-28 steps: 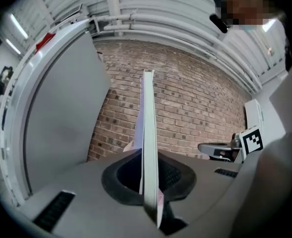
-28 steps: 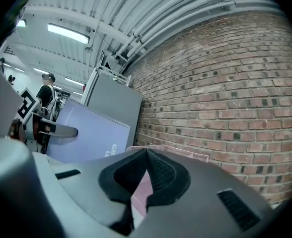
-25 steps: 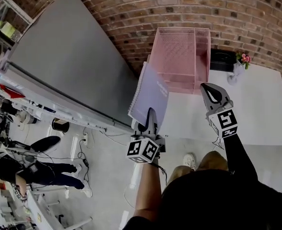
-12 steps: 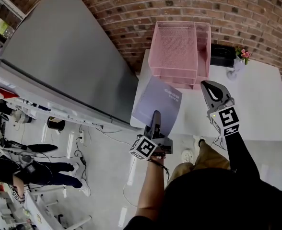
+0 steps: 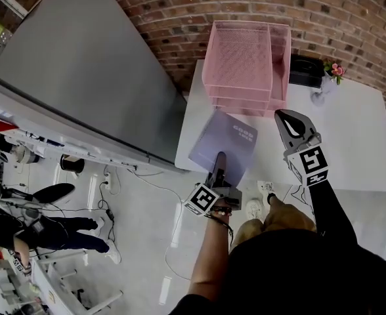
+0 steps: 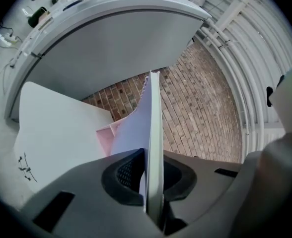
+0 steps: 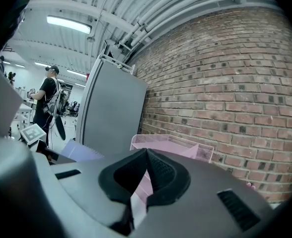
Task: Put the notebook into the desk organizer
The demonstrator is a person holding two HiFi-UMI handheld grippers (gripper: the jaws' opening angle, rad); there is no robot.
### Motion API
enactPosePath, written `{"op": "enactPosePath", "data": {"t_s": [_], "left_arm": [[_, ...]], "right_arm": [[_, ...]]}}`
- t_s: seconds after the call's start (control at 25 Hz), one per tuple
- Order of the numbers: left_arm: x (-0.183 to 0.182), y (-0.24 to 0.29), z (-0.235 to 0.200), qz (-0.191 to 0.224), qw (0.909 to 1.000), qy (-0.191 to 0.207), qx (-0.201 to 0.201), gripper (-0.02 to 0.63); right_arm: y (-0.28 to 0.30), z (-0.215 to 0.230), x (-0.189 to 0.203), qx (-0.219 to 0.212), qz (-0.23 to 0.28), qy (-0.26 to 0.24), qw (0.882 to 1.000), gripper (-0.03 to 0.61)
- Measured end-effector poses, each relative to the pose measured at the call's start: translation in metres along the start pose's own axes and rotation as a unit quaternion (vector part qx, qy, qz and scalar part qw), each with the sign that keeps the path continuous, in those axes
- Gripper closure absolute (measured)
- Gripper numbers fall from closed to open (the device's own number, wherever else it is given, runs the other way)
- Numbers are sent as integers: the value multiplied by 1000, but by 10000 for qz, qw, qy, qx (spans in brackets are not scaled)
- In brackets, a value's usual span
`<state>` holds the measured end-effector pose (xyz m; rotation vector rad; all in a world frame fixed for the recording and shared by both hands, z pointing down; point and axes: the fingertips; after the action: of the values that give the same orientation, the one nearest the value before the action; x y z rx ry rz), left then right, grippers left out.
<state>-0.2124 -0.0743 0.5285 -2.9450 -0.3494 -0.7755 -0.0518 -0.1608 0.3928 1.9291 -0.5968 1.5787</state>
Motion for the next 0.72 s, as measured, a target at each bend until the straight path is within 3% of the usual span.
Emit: {"op": "enactPosePath", "data": {"t_s": [0.44,0.72], "left_arm": [[43,17,-34,-273,9952,-933,-88,575],[46,45,-46,-225,9908,-1328,-93,575]], "right_arm": [[-6,14,25,35,-267,-37,9996,557],[-13,37,30,185,-326,-49,9993,557]]}}
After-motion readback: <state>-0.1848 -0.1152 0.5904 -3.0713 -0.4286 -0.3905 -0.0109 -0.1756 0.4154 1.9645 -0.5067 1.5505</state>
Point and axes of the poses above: the fingertips, and each gripper's own axes: y forward along the fingers, z to its right, x out of its underside, and after that the axes turned 4 degrees about y, right-handed
